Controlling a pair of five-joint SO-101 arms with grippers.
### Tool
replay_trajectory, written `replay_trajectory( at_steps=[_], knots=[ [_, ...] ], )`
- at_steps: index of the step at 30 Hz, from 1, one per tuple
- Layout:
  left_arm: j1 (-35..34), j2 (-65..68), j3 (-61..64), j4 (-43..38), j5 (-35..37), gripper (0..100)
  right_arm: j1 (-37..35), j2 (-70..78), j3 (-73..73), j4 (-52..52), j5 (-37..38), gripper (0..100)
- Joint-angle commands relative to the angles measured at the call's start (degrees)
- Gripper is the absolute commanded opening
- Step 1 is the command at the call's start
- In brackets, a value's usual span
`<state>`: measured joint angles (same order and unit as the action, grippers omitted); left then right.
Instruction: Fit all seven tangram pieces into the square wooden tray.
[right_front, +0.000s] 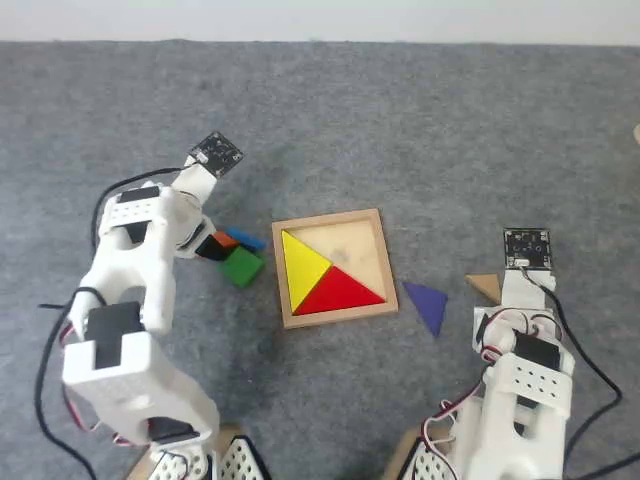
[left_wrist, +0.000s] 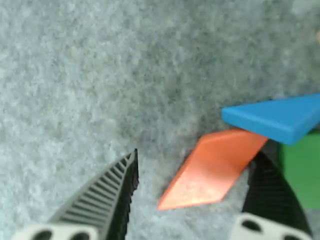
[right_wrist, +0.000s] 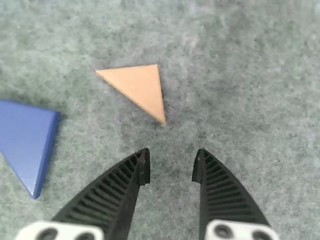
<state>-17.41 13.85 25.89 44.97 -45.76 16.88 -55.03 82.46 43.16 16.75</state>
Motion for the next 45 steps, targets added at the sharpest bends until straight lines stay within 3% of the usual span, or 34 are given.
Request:
replay_trajectory(
  at_steps=[1, 8, 14, 20, 24, 30, 38, 45],
  knots=[
    [0.3, 0.7, -3.3, 1.3, -1.8, 26, -0.7, -1.5, -1.6, -1.1, 0.7, 15.5],
    [1.5, 0.8, -4.0, 9.1, -5.0, 0, -0.7, -1.5, -1.6, -1.1, 0.7, 15.5],
    [1.5, -0.5, -5.7, 16.5, -6.1, 1, -0.7, -1.5, -1.6, -1.1, 0.7, 15.5],
    [2.0, -4.7, -16.5, 37.5, -6.2, 1, -0.7, -1.5, -1.6, -1.2, 0.7, 15.5],
    [3.6, -4.4, -23.3, 54.6, -12.9, 1, -0.7, -1.5, -1.6, -1.2, 0.7, 15.5],
    [4.6, -3.3, -24.0, 55.5, -13.0, 1, -0.7, -1.5, -1.6, -1.2, 0.7, 15.5],
    [18.0, -3.2, -24.0, 55.4, -13.1, 1, -0.7, -1.5, -1.6, -1.2, 0.7, 15.5],
    [17.8, -2.6, -14.9, 55.4, -22.7, 1, -0.7, -1.5, -1.6, -1.2, 1.0, 15.5]
  ],
)
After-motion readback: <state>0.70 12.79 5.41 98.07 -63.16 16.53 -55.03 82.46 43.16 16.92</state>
